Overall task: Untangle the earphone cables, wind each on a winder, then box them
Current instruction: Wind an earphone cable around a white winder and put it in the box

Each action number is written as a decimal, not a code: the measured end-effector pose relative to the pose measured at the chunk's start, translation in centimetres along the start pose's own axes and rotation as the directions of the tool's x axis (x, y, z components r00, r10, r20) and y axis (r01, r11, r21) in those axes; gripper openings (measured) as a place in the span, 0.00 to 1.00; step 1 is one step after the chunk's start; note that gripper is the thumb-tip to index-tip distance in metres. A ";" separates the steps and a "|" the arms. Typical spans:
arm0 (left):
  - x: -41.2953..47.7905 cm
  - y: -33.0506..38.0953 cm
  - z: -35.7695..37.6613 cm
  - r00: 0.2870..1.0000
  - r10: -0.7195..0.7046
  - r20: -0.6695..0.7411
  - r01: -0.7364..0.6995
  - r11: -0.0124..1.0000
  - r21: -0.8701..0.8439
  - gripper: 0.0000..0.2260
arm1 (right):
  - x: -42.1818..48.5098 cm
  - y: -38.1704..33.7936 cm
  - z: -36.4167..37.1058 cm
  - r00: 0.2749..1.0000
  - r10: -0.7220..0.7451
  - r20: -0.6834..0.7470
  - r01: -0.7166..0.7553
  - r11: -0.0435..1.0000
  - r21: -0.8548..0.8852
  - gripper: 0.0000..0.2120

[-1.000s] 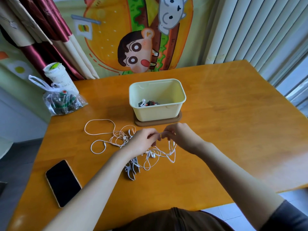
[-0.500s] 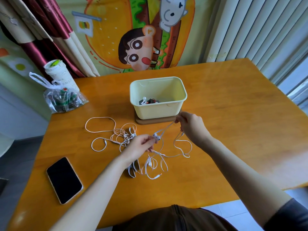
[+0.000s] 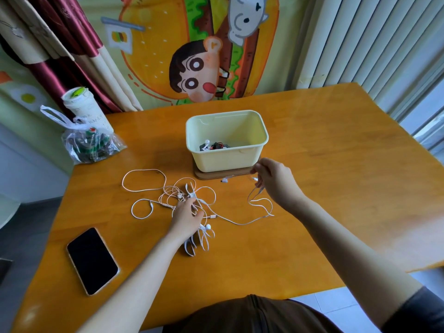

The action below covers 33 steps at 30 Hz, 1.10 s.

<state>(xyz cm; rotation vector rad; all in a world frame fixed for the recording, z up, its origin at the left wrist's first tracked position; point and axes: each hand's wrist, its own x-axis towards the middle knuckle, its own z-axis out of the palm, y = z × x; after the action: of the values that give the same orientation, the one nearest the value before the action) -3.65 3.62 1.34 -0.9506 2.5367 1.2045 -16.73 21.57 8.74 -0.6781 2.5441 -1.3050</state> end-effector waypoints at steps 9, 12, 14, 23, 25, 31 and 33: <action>-1.9 8.4 -0.9 0.874 0.485 0.029 -0.474 0.864 -0.171 0.10 | -0.6 -0.6 0.4 0.936 -0.109 0.335 0.133 0.990 -0.048 0.11; -1.3 7.6 -1.2 0.891 0.452 0.032 -0.448 0.890 -0.085 0.11 | -0.7 0.0 0.0 0.916 -0.046 0.398 0.082 0.994 -0.075 0.07; -0.9 6.7 -1.5 0.918 0.396 0.021 -0.395 0.918 -0.022 0.12 | -0.6 0.8 -0.4 0.899 0.012 0.437 0.042 0.993 -0.113 0.05; 1.3 -0.8 -2.4 1.000 0.009 0.003 -0.009 0.981 0.192 0.13 | -0.1 2.5 -2.2 0.922 0.059 0.382 0.017 0.981 -0.193 0.12; 0.7 0.0 -1.7 0.996 0.057 0.073 -0.069 0.983 0.173 0.17 | -0.1 1.9 -1.7 0.926 0.027 0.376 0.042 0.984 -0.174 0.12; -1.7 7.4 -0.1 0.870 0.455 0.189 -0.387 0.869 -0.308 0.09 | -0.3 -0.1 0.0 0.916 -0.101 0.389 0.136 0.989 -0.064 0.15; -1.7 8.1 -0.6 0.876 0.453 0.163 -0.391 0.867 -0.310 0.11 | 0.1 0.1 -0.6 0.925 -0.106 0.364 0.121 0.993 -0.019 0.15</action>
<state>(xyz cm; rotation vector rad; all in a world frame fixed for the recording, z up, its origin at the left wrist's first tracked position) -7.20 7.79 7.53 -0.2550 2.5036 1.7024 -17.05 22.06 9.00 -0.9871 2.2638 -1.0443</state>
